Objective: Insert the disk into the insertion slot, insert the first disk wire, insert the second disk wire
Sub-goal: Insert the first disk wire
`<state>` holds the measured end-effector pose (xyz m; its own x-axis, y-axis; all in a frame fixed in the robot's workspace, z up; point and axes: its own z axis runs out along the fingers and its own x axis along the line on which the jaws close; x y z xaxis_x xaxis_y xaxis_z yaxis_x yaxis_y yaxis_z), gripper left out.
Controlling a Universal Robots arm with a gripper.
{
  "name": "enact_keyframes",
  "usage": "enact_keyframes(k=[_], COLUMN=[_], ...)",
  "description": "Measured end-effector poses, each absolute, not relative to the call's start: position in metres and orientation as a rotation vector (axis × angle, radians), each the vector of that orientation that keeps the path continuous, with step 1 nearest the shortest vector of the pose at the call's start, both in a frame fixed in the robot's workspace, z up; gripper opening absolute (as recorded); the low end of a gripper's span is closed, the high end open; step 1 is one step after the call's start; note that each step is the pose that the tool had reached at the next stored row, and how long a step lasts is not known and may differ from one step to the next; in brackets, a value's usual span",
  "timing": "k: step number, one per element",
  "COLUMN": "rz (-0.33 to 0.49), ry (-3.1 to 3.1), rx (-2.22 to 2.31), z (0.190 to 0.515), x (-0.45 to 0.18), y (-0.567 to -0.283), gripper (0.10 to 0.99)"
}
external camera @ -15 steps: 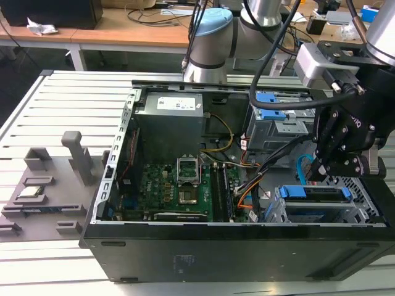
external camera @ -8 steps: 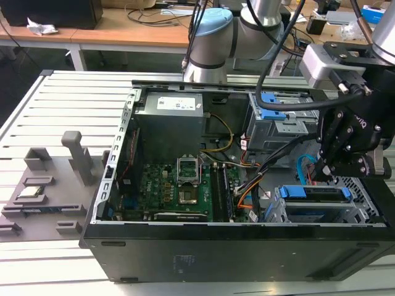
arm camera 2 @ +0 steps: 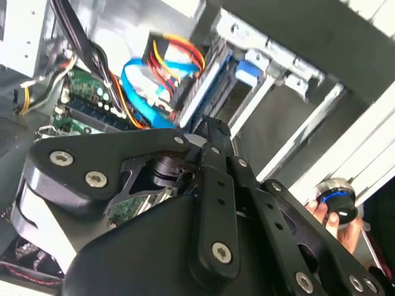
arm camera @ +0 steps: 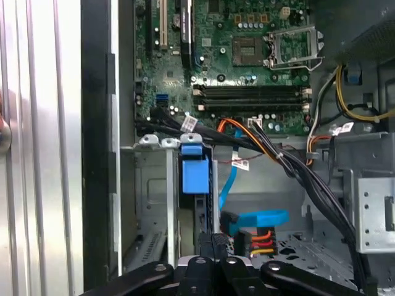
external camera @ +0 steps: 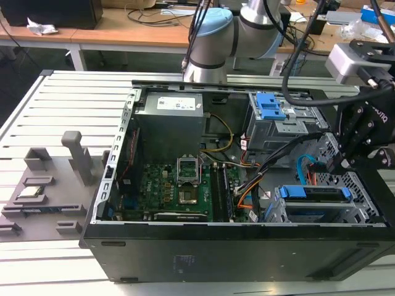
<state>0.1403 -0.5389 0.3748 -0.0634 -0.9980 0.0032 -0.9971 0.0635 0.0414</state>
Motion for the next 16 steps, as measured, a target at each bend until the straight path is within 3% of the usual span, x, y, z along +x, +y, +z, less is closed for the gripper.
enact_keyframes(k=[5,12,13,14,16], rz=[-0.041,-0.04,-0.04,-0.04,-0.04], ry=[-2.267,-2.267,-2.267,-2.267,-2.267], rx=[2.127,2.127,2.127,2.127,2.127], z=[0.371,0.369,0.369,0.369,0.369], x=[0.147,0.147,0.147,0.147,0.147], y=[-0.515,-0.514,-0.514,-0.514,-0.514], gripper=[0.106,0.106,0.169,0.169,0.302])
